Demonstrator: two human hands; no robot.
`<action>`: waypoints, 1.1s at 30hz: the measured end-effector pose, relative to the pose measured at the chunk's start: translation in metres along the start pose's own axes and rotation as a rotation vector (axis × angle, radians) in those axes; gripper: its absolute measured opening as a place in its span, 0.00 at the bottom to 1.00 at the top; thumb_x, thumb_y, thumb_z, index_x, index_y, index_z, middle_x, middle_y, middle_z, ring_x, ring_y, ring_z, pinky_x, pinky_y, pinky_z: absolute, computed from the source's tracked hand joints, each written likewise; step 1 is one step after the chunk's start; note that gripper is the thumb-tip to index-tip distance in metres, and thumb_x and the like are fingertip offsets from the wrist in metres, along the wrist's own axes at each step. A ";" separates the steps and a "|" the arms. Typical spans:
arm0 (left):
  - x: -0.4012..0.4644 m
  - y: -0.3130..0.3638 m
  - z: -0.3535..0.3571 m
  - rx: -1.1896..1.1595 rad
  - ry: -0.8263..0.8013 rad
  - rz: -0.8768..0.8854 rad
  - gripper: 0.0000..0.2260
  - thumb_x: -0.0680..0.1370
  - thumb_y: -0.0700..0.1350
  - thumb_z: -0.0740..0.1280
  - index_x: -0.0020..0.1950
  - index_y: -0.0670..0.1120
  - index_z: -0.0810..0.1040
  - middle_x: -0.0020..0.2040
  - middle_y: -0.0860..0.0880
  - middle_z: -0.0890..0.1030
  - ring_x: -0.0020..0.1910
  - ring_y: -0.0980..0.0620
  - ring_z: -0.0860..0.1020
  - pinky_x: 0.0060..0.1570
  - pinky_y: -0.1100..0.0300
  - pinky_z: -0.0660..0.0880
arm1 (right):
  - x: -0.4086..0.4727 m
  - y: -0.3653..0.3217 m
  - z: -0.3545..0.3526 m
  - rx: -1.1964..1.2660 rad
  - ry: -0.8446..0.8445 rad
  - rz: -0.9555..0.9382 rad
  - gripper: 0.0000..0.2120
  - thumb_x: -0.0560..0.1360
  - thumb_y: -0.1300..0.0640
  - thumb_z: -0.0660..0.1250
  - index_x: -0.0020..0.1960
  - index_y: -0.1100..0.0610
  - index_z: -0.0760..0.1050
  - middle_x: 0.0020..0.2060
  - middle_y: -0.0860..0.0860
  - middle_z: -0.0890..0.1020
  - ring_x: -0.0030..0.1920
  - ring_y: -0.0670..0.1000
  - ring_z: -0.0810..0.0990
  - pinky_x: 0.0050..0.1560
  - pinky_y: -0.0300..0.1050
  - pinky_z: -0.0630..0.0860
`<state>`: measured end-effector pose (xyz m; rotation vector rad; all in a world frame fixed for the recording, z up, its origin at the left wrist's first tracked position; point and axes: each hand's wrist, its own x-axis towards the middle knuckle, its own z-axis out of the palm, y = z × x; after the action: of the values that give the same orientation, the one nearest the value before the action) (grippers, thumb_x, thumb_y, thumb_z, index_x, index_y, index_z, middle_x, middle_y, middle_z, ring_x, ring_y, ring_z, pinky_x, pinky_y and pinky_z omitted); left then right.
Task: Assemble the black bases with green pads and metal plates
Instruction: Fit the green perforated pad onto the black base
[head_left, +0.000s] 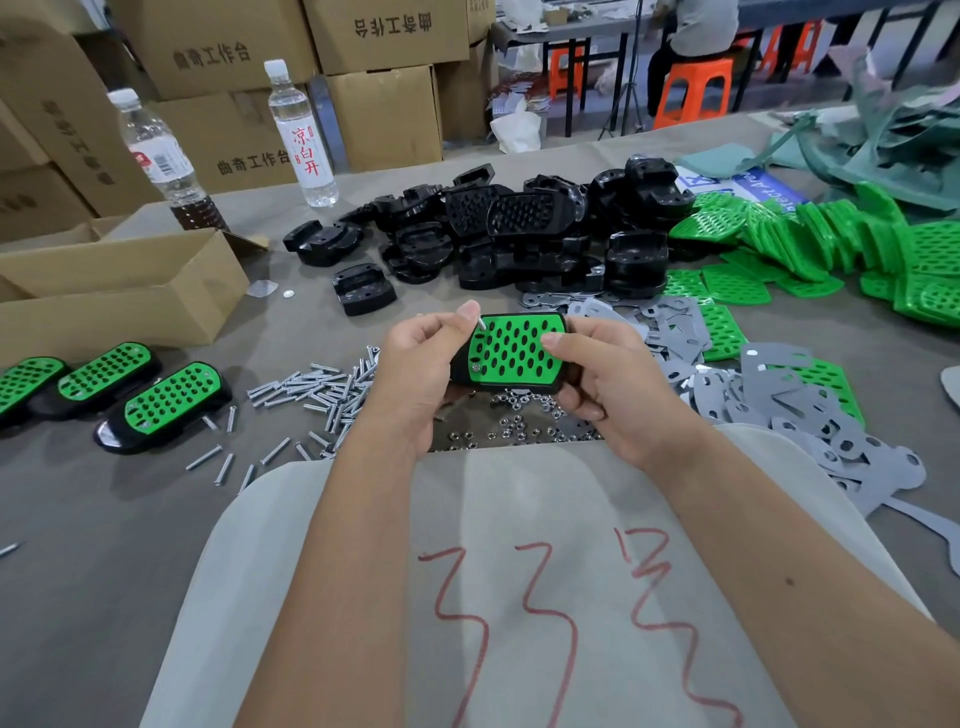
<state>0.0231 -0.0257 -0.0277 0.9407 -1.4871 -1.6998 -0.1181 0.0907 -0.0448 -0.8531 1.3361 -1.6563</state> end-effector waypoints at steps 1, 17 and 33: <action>0.001 0.000 0.000 0.001 -0.002 0.000 0.11 0.80 0.52 0.72 0.46 0.45 0.82 0.41 0.46 0.87 0.40 0.49 0.86 0.39 0.52 0.84 | 0.000 0.000 0.000 -0.004 0.003 0.001 0.06 0.82 0.61 0.64 0.53 0.59 0.80 0.41 0.54 0.84 0.26 0.46 0.68 0.20 0.34 0.58; 0.003 -0.001 0.004 0.017 0.001 0.005 0.14 0.82 0.53 0.70 0.47 0.43 0.81 0.43 0.44 0.87 0.41 0.47 0.85 0.35 0.57 0.81 | -0.001 0.000 0.002 -0.054 0.025 -0.031 0.07 0.83 0.60 0.63 0.51 0.56 0.80 0.40 0.53 0.84 0.27 0.47 0.68 0.21 0.34 0.58; 0.004 -0.004 0.011 0.159 0.259 0.229 0.09 0.80 0.50 0.73 0.44 0.45 0.82 0.38 0.52 0.83 0.36 0.57 0.78 0.38 0.59 0.77 | 0.004 0.010 0.007 -0.253 0.078 -0.126 0.07 0.85 0.59 0.63 0.58 0.55 0.80 0.39 0.49 0.83 0.29 0.46 0.75 0.25 0.37 0.69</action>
<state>0.0117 -0.0231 -0.0311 0.9897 -1.5062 -1.2609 -0.1122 0.0837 -0.0530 -1.0473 1.5987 -1.6529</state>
